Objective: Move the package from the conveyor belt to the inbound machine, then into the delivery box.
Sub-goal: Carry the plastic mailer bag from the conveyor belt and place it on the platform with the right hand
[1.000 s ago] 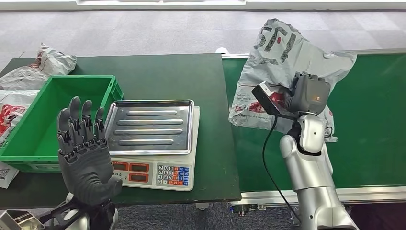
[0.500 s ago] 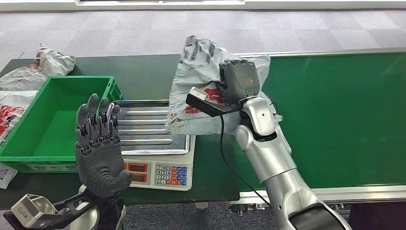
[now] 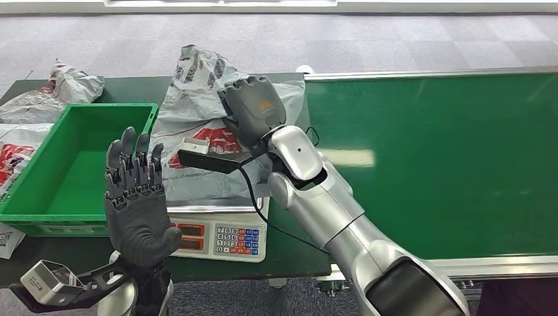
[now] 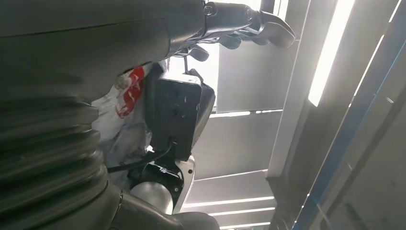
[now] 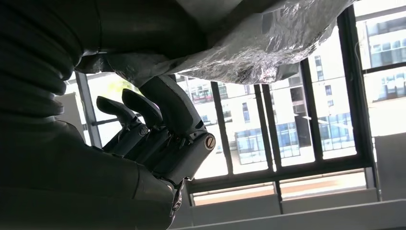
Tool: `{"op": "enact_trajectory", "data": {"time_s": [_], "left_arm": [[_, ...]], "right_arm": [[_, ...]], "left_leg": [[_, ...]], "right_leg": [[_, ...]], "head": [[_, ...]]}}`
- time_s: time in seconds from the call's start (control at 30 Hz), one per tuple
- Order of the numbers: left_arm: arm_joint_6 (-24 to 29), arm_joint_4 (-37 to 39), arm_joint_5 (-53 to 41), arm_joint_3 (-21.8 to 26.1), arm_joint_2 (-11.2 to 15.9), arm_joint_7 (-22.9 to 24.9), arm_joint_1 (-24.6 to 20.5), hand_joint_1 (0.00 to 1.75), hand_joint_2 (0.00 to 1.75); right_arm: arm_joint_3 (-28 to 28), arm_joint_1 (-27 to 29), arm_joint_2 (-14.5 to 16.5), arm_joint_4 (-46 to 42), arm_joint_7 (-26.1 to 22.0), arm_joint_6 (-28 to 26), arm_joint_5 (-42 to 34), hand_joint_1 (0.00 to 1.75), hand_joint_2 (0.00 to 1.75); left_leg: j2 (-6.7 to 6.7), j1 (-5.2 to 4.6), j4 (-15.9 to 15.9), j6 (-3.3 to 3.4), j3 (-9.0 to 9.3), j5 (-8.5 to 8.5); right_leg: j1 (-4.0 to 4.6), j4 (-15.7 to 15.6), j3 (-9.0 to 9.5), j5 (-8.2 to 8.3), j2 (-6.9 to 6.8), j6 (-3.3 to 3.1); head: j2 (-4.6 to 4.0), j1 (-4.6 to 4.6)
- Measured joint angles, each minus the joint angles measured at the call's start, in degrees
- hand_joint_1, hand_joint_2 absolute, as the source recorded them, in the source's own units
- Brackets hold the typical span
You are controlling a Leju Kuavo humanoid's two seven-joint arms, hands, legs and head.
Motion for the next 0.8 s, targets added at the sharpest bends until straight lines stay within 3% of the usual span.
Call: {"op": "enact_trajectory", "data": {"time_s": [0.2, 0.33, 0.57, 0.8], "left_arm": [[1.31, -0.14, -0.32, 0.79, -0.11, 0.0, 0.03, 0.0, 1.75], [7.2, -1.99, 1.3, 3.65, -2.02, -0.02, 0.18, 0.0, 1.75], [10.38, -4.04, 1.73, 6.6, -2.65, -0.02, 0.71, 0.0, 1.75], [33.86, -9.82, -0.22, 10.38, -2.99, -0.02, 1.31, 0.0, 1.75]], "right_arm": [[2.79, -0.89, 0.11, 2.44, 0.78, -0.15, -3.13, 1.75, 1.75], [5.68, -2.01, 0.13, 5.53, -0.38, 1.72, -9.45, 1.75, 1.75], [8.36, -2.75, 0.15, 7.81, -1.4, 3.5, -11.92, 1.75, 1.75], [14.15, -2.85, 0.2, 9.23, -5.88, 10.56, -23.8, 1.75, 1.75]], "left_leg": [[0.0, 0.0, 0.0, 0.0, -0.01, 0.0], [0.04, 0.01, 0.0, 0.0, 0.03, 0.0], [0.01, 0.03, 0.0, -0.01, 0.02, 0.0], [0.03, 0.03, 0.0, -0.01, 0.01, 0.0]], "right_leg": [[0.01, 0.0, -0.01, 0.0, 0.01, 0.0], [0.02, 0.0, -0.01, 0.0, 0.02, 0.0], [0.03, 0.0, -0.01, 0.0, 0.0, 0.0], [0.04, 0.0, -0.02, -0.01, 0.02, 0.0]], "head": [[0.0, 0.01], [0.0, 0.0], [0.0, 0.01], [0.0, 0.01]]}}
